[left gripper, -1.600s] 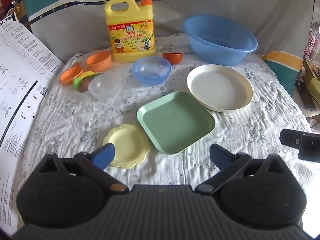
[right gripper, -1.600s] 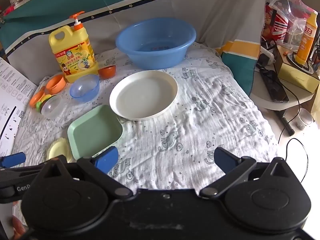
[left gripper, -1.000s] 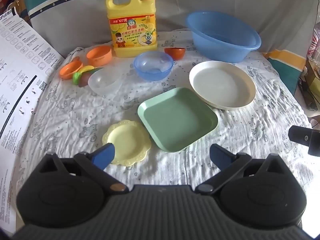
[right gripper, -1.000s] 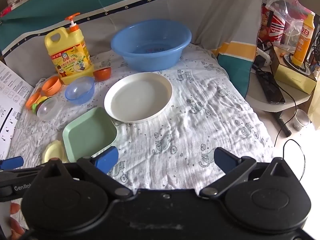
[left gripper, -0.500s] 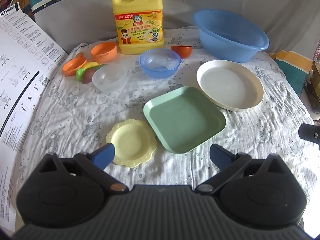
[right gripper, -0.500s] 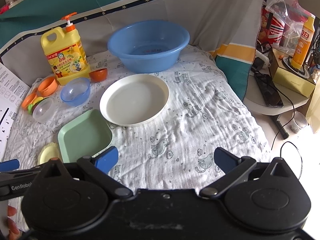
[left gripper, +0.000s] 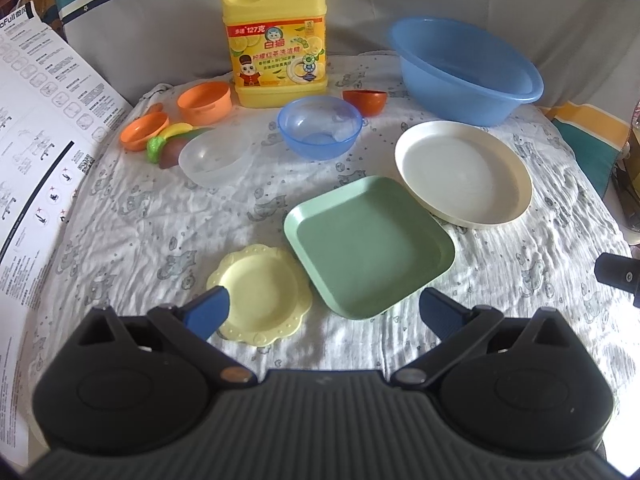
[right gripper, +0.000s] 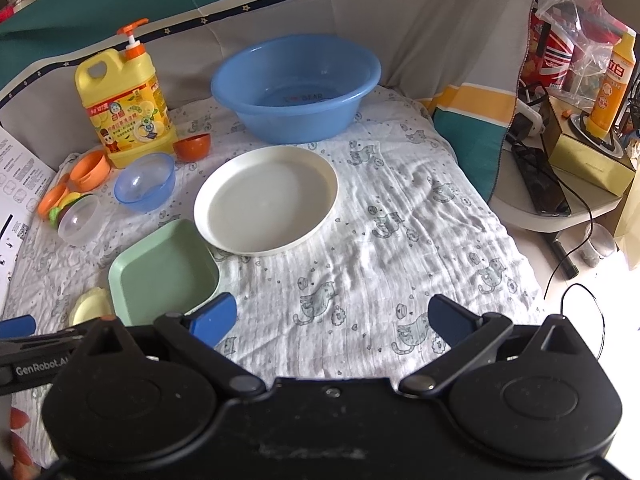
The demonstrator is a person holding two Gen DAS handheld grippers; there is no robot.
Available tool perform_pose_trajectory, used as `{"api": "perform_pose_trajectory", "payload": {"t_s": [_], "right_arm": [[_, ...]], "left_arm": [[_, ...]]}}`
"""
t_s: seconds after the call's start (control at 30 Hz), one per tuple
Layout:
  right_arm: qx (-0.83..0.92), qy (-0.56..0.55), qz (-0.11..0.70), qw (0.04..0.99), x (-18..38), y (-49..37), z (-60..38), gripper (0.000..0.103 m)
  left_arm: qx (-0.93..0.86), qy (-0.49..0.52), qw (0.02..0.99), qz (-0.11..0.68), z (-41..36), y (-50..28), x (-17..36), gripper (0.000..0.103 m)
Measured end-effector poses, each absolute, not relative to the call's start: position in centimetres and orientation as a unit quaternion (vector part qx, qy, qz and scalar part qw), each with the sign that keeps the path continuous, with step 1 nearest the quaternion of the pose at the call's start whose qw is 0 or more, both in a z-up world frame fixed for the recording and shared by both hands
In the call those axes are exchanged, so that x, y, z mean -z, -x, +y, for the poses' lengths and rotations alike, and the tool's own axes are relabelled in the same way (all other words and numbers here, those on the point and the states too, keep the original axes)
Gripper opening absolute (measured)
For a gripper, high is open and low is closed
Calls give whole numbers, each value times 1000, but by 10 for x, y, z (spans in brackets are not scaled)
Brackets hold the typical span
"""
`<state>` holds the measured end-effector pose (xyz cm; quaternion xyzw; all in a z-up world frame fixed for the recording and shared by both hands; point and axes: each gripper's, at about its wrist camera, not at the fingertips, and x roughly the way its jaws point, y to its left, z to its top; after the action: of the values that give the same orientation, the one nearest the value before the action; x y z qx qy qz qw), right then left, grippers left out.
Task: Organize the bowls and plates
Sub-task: 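Move the right gripper toward the white round plate, then close the right gripper on the rim of the white round plate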
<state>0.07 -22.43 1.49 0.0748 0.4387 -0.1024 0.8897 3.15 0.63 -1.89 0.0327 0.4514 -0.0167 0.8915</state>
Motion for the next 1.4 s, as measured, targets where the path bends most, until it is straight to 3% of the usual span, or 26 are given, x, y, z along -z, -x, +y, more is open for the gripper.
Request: {"api": "perform_pose_trajectory", "payload": {"t_s": [0.6, 0.83, 1.03, 1.33, 1.4], "right_arm": [[59, -47, 390, 918, -3, -55, -255, 103], [56, -17, 410, 910, 13, -106, -263, 103], [63, -56, 426, 901, 35, -146, -286, 103], [46, -96, 454, 885, 72, -185, -299, 61], [41, -94, 459, 883, 79, -190, -297, 38]], "left_arm": [[60, -25, 899, 434, -15, -99, 25, 103], [92, -24, 913, 396, -38, -134, 30, 103], [109, -44, 907, 405, -57, -165, 42, 103], [108, -67, 895, 427, -76, -191, 63, 103], [106, -67, 894, 431, -77, -195, 67, 103]]}}
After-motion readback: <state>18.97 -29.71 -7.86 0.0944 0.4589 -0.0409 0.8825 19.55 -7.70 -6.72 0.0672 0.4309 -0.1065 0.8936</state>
